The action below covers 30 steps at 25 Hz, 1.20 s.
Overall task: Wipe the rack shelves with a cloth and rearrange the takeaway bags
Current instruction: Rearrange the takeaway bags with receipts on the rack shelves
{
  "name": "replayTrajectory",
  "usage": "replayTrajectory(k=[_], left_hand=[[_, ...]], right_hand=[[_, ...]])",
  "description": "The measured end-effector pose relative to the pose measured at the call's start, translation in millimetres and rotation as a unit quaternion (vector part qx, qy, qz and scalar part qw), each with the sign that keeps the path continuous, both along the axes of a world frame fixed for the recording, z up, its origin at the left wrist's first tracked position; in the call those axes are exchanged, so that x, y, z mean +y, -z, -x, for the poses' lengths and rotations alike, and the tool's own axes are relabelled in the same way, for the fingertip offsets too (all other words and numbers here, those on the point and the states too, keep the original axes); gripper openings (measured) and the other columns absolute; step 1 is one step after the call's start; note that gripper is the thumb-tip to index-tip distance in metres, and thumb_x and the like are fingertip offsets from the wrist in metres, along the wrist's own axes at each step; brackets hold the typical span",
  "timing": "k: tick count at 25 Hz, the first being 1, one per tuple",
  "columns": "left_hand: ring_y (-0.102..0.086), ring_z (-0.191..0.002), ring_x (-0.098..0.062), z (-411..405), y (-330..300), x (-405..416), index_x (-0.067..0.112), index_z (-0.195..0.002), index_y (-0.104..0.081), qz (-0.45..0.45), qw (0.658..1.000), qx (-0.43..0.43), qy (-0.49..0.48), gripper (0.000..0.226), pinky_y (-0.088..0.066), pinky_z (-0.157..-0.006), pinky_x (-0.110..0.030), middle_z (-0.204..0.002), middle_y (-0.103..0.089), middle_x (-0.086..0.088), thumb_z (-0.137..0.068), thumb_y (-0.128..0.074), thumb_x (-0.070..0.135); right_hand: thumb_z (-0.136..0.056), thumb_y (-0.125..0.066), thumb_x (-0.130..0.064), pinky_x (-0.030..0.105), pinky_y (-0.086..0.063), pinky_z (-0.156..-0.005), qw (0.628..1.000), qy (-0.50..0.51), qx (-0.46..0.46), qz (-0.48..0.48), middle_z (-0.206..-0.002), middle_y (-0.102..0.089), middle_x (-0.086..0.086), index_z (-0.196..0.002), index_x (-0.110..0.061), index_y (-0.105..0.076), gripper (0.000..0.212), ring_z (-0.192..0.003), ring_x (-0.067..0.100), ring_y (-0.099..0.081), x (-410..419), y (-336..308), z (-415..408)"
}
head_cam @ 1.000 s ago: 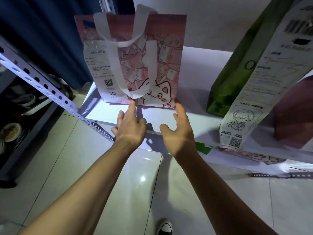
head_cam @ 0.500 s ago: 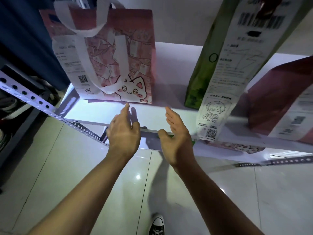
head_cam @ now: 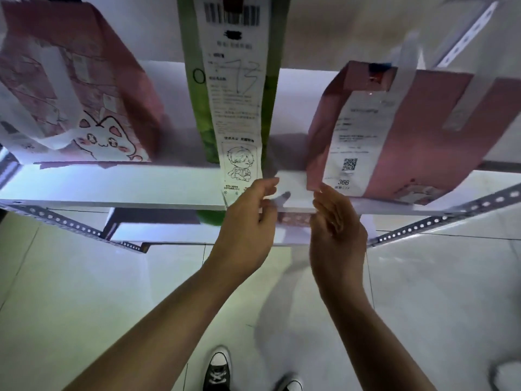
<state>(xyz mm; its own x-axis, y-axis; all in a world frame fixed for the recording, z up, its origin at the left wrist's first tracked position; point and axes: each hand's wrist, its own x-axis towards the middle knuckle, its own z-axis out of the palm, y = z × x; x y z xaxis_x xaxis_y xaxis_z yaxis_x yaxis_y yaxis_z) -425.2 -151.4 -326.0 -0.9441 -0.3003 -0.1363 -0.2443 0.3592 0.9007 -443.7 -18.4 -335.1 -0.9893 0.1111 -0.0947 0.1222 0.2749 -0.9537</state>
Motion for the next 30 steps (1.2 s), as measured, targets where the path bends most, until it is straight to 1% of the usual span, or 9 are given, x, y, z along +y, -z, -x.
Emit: replayTrajectory(k=[4,8,12,15,17,19,21,26,30], left_hand=[[-0.051,-0.129,-0.009,18,11,42,0.034,-0.15,-0.036,-0.018,0.998,-0.034,0.047,0.051,-0.036,-0.083,-0.001,-0.152,-0.047,0.009,-0.104,-0.045,0.015],[-0.053,-0.106,0.007,34,14,71,0.037,-0.151,-0.033,-0.027,0.997,-0.044,0.061,0.058,-0.035,-0.066,0.01,-0.143,-0.048,0.017,-0.101,-0.043,0.009],[-0.05,-0.124,-0.011,51,15,87,0.034,-0.151,-0.034,-0.013,0.998,-0.036,0.043,0.06,-0.039,-0.087,-0.008,-0.146,-0.047,0.014,-0.098,-0.043,0.008],[-0.05,-0.126,-0.019,62,14,97,0.028,-0.145,-0.04,0.003,0.999,-0.043,0.027,0.049,-0.039,-0.072,-0.002,-0.148,-0.049,0.002,-0.1,-0.044,0.009],[-0.05,-0.125,-0.019,65,15,101,0.026,-0.142,-0.042,0.012,0.999,-0.039,0.03,0.046,-0.041,-0.073,-0.001,-0.148,-0.049,0.001,-0.1,-0.044,0.008],[-0.049,-0.129,-0.019,60,18,102,0.027,-0.144,-0.041,0.02,0.999,-0.043,0.023,0.048,-0.043,-0.093,-0.017,-0.149,-0.048,0.003,-0.099,-0.043,0.009],[-0.051,-0.129,-0.016,46,26,101,0.029,-0.146,-0.041,0.027,0.998,-0.048,0.005,0.051,-0.044,-0.1,-0.03,-0.148,-0.049,0.005,-0.099,-0.044,0.01],[-0.058,-0.118,-0.011,-6,82,86,0.029,-0.139,-0.05,-0.007,0.996,-0.089,0.009,0.048,-0.046,-0.096,-0.025,-0.134,-0.059,0.008,-0.097,-0.047,0.005],[-0.058,-0.113,-0.01,-39,139,57,0.026,-0.138,-0.052,-0.023,0.99,-0.134,-0.028,0.046,-0.046,-0.088,-0.018,-0.133,-0.061,0.003,-0.099,-0.046,0.004]], right_hand=[[-0.093,-0.056,0.0,0.032,-0.053,-0.101,0.992,0.122,0.039,-0.002,-0.129,-0.062,-0.008,-0.137,-0.029,-0.051,0.054,-0.116,0.0,-0.059,67,4,18],[-0.095,-0.058,-0.013,0.043,-0.039,-0.116,0.984,0.176,-0.014,-0.028,-0.155,-0.036,-0.009,-0.152,-0.037,-0.029,0.069,-0.138,0.01,-0.042,125,12,50],[-0.095,-0.058,-0.016,0.044,-0.039,-0.116,0.995,0.092,-0.033,-0.006,-0.156,-0.038,-0.013,-0.155,-0.042,-0.021,0.075,-0.138,0.009,-0.043,148,15,79],[-0.093,-0.058,-0.015,0.045,-0.044,-0.112,0.996,0.085,-0.031,0.012,-0.15,-0.047,-0.014,-0.153,-0.042,-0.025,0.074,-0.132,0.004,-0.05,157,16,91],[-0.093,-0.059,-0.016,0.044,-0.044,-0.112,0.995,0.089,-0.037,0.018,-0.149,-0.047,-0.013,-0.153,-0.041,-0.027,0.072,-0.131,0.006,-0.05,160,18,94],[-0.095,-0.059,-0.016,0.043,-0.043,-0.113,0.994,0.099,-0.048,0.014,-0.15,-0.046,-0.01,-0.153,-0.039,-0.028,0.07,-0.131,0.008,-0.049,162,23,87],[-0.096,-0.06,-0.016,0.043,-0.045,-0.111,0.993,0.111,-0.039,0.011,-0.148,-0.048,-0.007,-0.151,-0.037,-0.032,0.065,-0.13,0.009,-0.051,166,33,73],[-0.094,-0.055,-0.01,0.028,-0.048,-0.104,0.994,0.103,-0.047,-0.004,-0.137,-0.057,-0.01,-0.145,-0.032,-0.043,0.057,-0.12,-0.004,-0.055,164,83,26],[-0.095,-0.056,-0.009,0.032,-0.048,-0.106,0.995,0.044,-0.087,-0.019,-0.136,-0.059,-0.01,-0.141,-0.031,-0.049,0.052,-0.121,0.001,-0.058,134,133,4]])
